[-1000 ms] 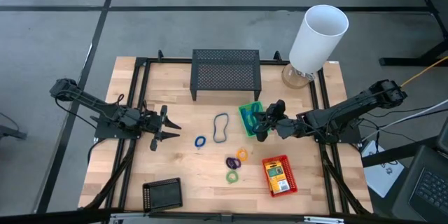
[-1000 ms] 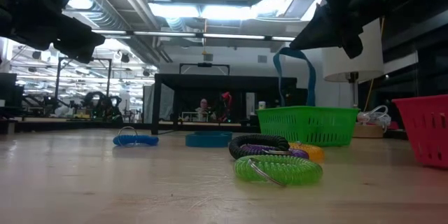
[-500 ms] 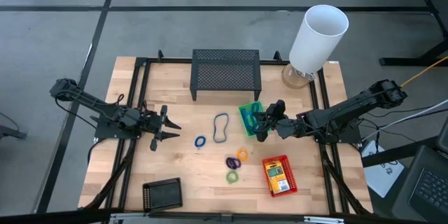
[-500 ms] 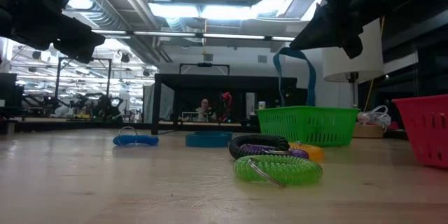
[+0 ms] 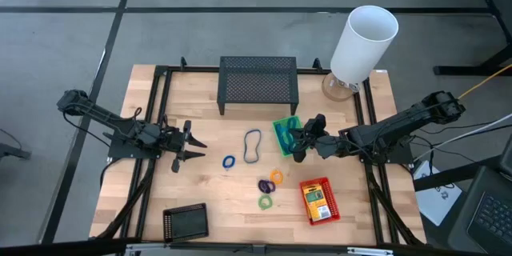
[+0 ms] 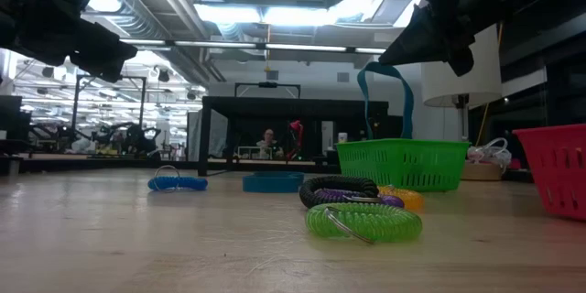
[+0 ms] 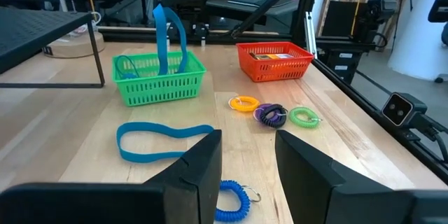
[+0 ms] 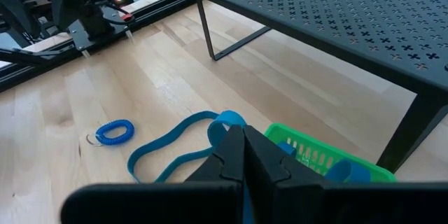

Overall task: Pick & Place Office Desk Supplies
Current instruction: Put the blue rubber band into the green basket

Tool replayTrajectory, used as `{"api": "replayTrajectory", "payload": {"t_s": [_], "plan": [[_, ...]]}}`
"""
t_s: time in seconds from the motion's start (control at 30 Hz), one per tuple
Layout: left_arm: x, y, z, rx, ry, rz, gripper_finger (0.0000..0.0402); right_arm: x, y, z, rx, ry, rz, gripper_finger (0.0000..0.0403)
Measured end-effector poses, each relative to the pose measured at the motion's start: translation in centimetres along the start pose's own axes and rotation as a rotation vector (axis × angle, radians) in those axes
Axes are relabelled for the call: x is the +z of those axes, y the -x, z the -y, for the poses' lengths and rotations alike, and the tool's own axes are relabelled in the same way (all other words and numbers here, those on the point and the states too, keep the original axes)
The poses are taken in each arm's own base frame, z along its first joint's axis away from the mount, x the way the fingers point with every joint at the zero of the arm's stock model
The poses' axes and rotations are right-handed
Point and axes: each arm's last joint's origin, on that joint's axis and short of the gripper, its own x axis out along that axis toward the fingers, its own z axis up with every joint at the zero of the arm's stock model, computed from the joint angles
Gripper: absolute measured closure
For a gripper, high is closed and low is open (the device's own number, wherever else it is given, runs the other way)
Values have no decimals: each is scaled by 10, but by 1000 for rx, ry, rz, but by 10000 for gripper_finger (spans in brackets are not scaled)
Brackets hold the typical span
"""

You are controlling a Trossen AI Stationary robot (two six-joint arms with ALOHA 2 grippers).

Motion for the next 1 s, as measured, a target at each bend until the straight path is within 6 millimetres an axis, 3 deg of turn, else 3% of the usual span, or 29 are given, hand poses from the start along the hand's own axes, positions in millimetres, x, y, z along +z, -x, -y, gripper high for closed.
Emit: {"api": "replayTrajectory", "payload": {"t_s": [0.4,0.7,0.8,1.0], "plan": [[0,0,0,-2,12,1,272,-4,-1,2,-26,-2,-32,403],[0,0,0,-4,13,0,272,-30,-3,19,-74,-55,-92,398],[0,0,0,-4,16,0,272,-33,-3,20,-63,-75,-114,366],[0,0,0,-4,23,0,272,-30,-3,19,-66,-71,-79,257]]}}
